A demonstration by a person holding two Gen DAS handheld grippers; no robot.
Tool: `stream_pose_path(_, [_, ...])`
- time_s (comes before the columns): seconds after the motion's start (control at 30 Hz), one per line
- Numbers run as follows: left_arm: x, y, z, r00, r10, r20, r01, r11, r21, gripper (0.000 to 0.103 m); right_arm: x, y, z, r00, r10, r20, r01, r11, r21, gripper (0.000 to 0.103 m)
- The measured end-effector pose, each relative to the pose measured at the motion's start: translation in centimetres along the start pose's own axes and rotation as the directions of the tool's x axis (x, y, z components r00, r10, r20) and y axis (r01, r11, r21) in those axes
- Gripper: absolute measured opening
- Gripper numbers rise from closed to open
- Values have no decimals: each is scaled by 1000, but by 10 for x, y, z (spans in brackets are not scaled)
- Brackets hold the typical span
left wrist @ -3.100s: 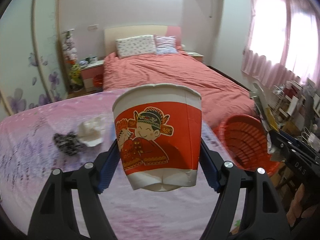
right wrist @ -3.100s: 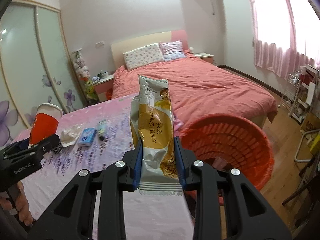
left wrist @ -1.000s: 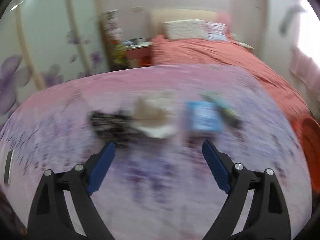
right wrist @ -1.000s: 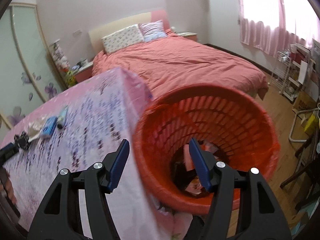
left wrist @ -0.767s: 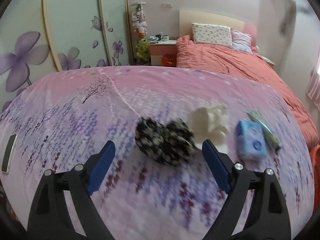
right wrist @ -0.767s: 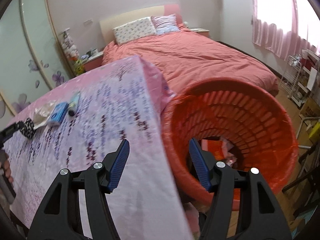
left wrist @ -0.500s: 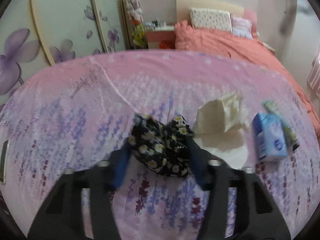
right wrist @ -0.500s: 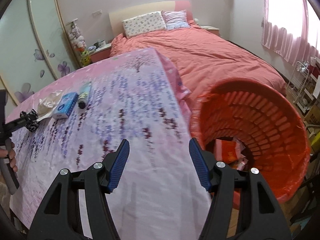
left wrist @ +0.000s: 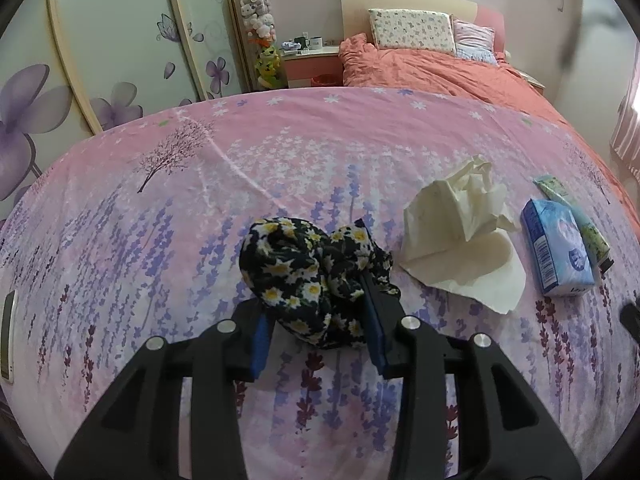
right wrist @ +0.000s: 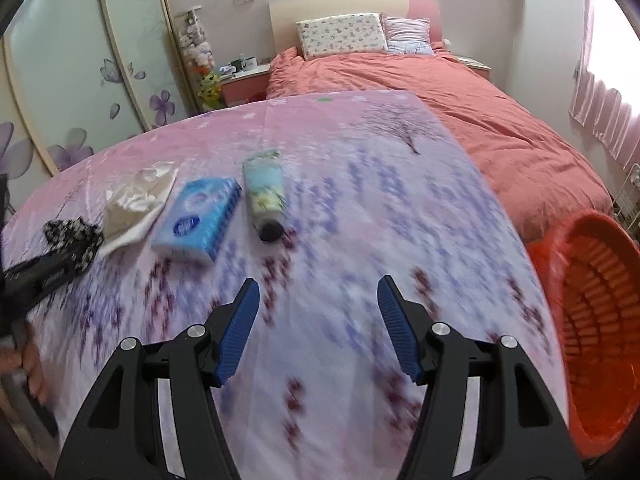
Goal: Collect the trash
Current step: 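Grasp the hand cream tube with the right tool while the left tool holds the floral cloth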
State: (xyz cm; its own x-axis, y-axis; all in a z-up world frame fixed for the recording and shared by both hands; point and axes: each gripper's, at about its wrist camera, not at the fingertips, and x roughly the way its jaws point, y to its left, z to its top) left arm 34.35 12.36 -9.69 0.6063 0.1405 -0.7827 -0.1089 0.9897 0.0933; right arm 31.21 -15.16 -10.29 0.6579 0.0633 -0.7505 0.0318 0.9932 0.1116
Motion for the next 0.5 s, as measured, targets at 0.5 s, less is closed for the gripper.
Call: stream_pose_path(0.5, [5,2,0,1000,-9,-3,9,1000,-10,40,41,26,34,996,-86,-37,85,996,-19,27])
